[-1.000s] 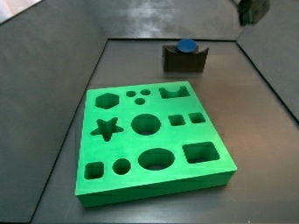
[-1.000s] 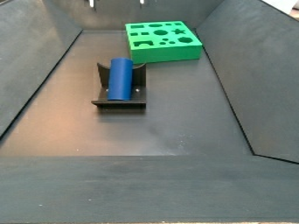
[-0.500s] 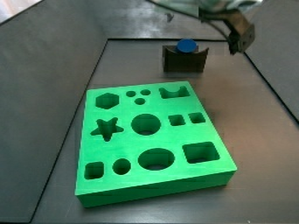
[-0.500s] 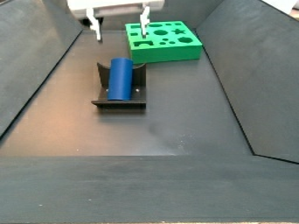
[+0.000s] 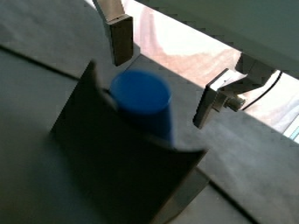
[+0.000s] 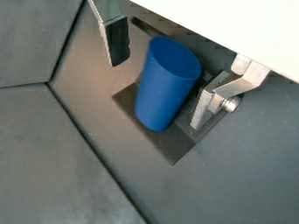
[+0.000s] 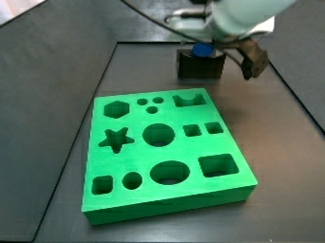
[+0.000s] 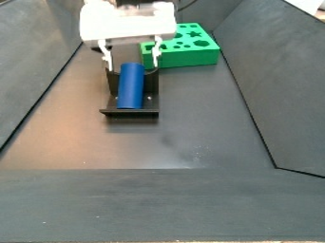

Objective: Pick up the oval object. Move up. Place the oval object on the fixture. Regrasp the oval object. Move to above the board. Insert the oval object.
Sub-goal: Regrasp the oval object.

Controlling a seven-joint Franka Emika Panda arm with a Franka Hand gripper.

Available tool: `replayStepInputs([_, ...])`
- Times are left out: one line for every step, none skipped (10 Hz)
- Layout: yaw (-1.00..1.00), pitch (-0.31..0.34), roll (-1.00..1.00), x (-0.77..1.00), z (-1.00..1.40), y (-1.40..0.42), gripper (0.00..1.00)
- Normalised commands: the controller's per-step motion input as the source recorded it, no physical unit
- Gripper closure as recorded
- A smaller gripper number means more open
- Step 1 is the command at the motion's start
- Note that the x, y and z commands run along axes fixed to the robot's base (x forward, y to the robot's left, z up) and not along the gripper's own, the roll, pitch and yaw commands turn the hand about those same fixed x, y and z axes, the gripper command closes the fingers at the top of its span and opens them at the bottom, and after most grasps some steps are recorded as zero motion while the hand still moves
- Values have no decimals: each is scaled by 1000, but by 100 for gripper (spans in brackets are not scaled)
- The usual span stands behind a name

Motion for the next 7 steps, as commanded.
replayStepInputs([-46, -53, 71, 84, -554, 12, 0])
replayStepInputs([-48, -35, 68, 77, -407, 8, 0])
replayStepInputs([-39, -8, 61, 58, -220, 3, 0])
replayStepInputs([-35, 3, 51, 21, -182, -7, 0])
replayStepInputs([-28, 1, 48, 7, -168, -10, 0])
replayStepInputs([-23, 1, 48, 7, -168, -10, 0])
replayStepInputs([-19, 1, 48, 7, -167, -10, 0])
